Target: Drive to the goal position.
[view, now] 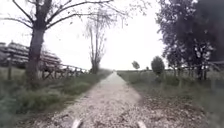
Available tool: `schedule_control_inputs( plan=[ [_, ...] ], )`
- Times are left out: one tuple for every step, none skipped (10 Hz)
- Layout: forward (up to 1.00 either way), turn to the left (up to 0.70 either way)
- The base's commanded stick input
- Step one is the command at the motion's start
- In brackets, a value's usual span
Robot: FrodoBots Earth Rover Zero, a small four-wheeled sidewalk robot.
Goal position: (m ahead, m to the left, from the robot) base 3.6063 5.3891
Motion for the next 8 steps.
schedule_control_inputs(
  plan=[
    [0.70, 0.00],
    [0.70, 0.00],
    [0.70, 0.00],
    [0.70, 0.00],
    [0.70, 0.00],
    [0.70, 0.00],
    [0.70, 0.00],
    [0.70, 0.00]
  ],
)
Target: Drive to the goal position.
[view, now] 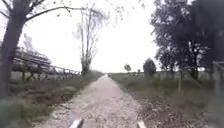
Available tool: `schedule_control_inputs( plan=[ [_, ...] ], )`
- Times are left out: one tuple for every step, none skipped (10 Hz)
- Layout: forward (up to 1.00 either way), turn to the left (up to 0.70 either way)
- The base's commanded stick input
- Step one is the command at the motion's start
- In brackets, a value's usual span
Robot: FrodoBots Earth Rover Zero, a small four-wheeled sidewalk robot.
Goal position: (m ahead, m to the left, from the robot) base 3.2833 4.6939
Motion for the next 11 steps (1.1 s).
schedule_control_inputs(
  plan=[
    [0.70, 0.00],
    [0.70, 0.00],
    [0.70, 0.00],
    [0.70, 0.00],
    [0.70, 0.00],
    [0.70, 0.00],
    [0.70, 0.00],
    [0.70, 0.00],
    [0.70, 0.00],
    [0.70, 0.00],
    [0.70, 0.00]
  ],
)
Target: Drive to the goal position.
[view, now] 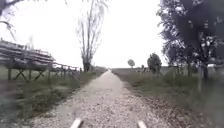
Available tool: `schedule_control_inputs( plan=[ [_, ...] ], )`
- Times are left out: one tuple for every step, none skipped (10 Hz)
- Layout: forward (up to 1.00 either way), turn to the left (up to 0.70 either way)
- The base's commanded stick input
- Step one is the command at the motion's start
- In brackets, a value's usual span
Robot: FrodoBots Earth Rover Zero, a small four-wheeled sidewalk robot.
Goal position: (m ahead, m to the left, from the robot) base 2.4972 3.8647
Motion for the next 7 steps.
schedule_control_inputs(
  plan=[
    [0.70, 0.00],
    [0.70, 0.00],
    [0.70, 0.00],
    [0.70, 0.00],
    [0.70, 0.00],
    [0.70, 0.00],
    [0.70, 0.00]
  ],
)
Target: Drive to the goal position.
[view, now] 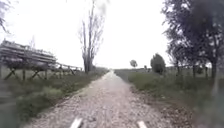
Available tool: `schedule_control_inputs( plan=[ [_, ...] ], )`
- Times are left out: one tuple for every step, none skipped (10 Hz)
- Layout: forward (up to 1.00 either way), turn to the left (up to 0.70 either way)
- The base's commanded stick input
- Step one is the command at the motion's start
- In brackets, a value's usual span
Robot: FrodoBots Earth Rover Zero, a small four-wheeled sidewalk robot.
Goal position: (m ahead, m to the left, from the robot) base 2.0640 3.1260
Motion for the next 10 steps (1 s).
schedule_control_inputs(
  plan=[
    [0.70, 0.00],
    [0.70, 0.00],
    [0.70, 0.00],
    [0.70, 0.00],
    [0.70, 0.00],
    [0.70, -0.01],
    [0.70, -0.15],
    [0.70, -0.29],
    [0.70, -0.30],
    [0.70, -0.08]
  ],
)
